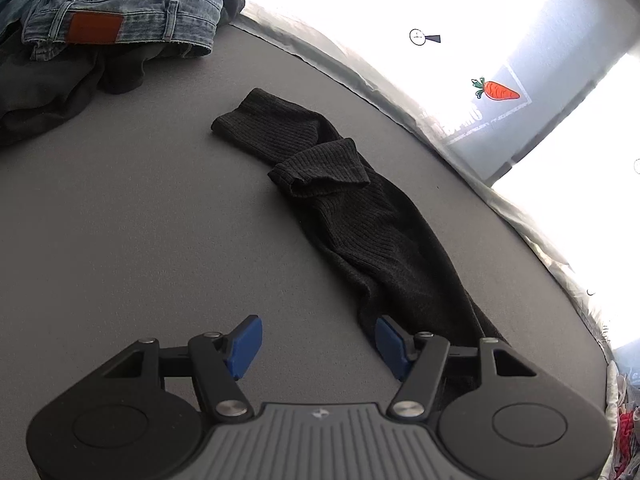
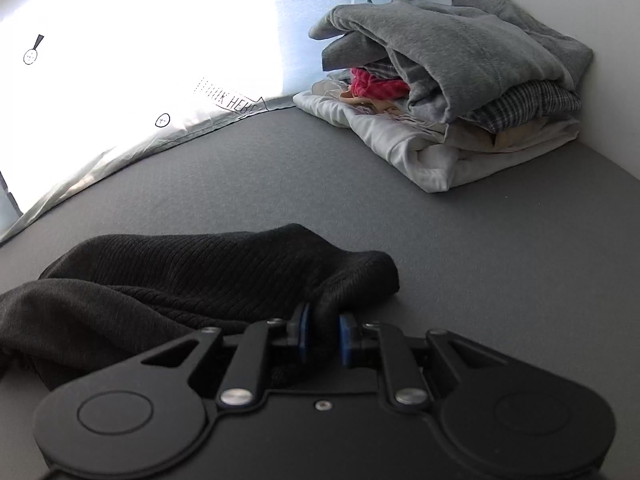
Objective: Fold clothes
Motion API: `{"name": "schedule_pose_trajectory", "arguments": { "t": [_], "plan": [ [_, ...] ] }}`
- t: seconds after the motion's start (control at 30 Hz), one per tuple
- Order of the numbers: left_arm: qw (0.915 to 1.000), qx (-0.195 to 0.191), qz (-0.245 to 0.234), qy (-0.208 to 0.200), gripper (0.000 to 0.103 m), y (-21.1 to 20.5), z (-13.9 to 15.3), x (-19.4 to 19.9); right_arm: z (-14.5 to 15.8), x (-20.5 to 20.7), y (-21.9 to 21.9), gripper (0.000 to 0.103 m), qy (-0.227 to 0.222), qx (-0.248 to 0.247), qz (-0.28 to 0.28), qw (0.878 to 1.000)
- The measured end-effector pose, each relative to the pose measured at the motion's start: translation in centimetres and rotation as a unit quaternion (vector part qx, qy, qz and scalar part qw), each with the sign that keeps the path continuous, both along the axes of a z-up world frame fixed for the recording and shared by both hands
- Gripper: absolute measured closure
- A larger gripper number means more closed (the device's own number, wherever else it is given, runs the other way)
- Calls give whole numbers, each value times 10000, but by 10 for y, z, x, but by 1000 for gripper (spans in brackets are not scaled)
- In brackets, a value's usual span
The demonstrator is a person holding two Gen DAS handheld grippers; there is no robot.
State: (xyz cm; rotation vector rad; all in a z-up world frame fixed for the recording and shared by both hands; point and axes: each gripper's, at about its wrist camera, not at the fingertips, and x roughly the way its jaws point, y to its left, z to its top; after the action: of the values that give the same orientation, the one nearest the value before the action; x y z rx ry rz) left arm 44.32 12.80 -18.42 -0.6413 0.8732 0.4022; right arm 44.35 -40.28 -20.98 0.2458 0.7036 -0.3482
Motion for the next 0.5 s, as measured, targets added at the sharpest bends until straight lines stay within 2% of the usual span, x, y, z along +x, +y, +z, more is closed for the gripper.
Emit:
{"name": "schedule_pose_trajectory", "arguments": {
  "t": [0.07, 0.13, 0.2, 0.37, 0.47, 0.5],
  "plan": [
    [10000, -45, -58, -59, 51, 1, -4, 20, 0, 2, 2, 87, 8, -56, -37, 10000],
    [9997, -149, -109, -131, 66, 1, -8, 42, 0, 4, 5, 87, 15, -113, -75, 9999],
    [9990, -335, -148, -245, 73, 4, -13, 63, -1, 6, 7, 86, 19, -200, -95, 9998],
    [9973, -622, -160, -349, 73, 11, -26, 117, -2, 14, 10, 84, 75, -312, -242, 9992],
    [9983, -552, -78, -184, 68, 13, -38, 145, -2, 16, 10, 83, 83, -310, -326, 9990],
    [9987, -503, -31, -114, 63, 14, -42, 153, -2, 16, 10, 83, 77, -284, -364, 9989]
  ]
}}
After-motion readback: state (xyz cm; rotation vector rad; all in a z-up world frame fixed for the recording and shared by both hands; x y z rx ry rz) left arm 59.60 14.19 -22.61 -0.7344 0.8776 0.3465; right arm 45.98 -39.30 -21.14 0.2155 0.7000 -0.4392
